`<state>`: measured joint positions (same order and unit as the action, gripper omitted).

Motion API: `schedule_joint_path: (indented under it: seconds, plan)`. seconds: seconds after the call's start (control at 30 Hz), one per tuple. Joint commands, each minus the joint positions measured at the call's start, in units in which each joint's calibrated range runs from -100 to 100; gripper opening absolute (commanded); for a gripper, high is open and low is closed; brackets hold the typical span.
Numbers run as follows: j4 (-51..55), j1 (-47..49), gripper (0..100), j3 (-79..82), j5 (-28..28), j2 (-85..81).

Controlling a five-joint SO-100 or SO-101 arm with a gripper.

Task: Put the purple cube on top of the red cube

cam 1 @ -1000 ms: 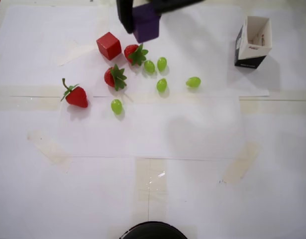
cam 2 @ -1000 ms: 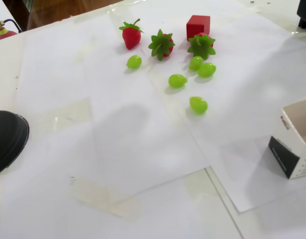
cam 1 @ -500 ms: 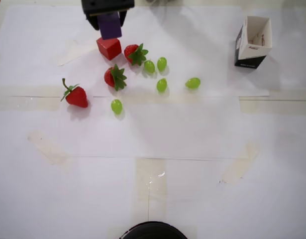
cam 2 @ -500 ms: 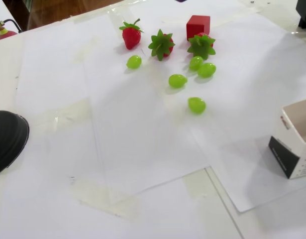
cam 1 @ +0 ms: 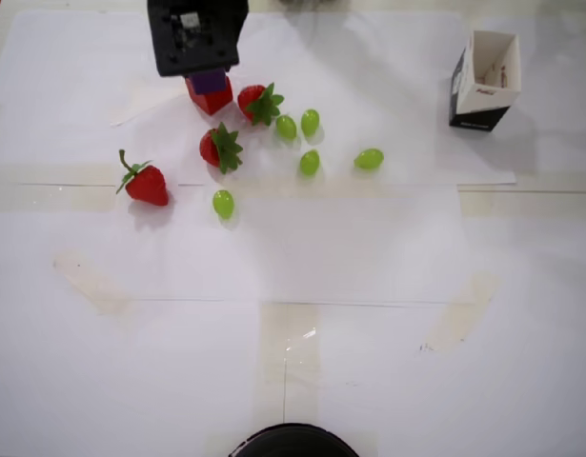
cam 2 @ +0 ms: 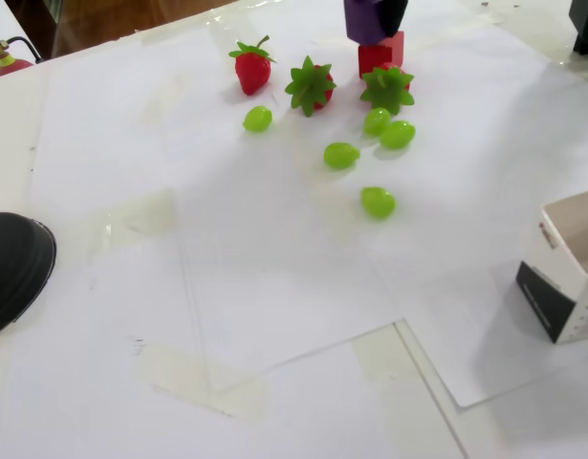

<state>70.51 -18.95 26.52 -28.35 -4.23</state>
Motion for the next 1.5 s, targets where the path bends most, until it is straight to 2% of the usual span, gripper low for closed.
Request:
schedule_joint_path:
  seconds: [0.0, 0.23, 0.6, 0.8, 1.07, 1.27, 1.47]
  plan:
    - [-1.5, -0.8, 8, 0.8, 0.4, -4.9]
    - [-2.9, -1.2, 9, 2.3, 0.6, -4.4]
    - [-4.2, -1.4, 22, 3.7, 1.3, -4.2]
    - [-4.3, -1.6, 26, 3.7, 2.0, -4.1]
    - [-3.0, -1.7, 30, 3.7, 2.2, -4.7]
    - [-1.6, 0.1, 40, 1.8, 2.5, -4.8]
    - [2.7, 1.2, 42, -0.4, 1.0, -4.9]
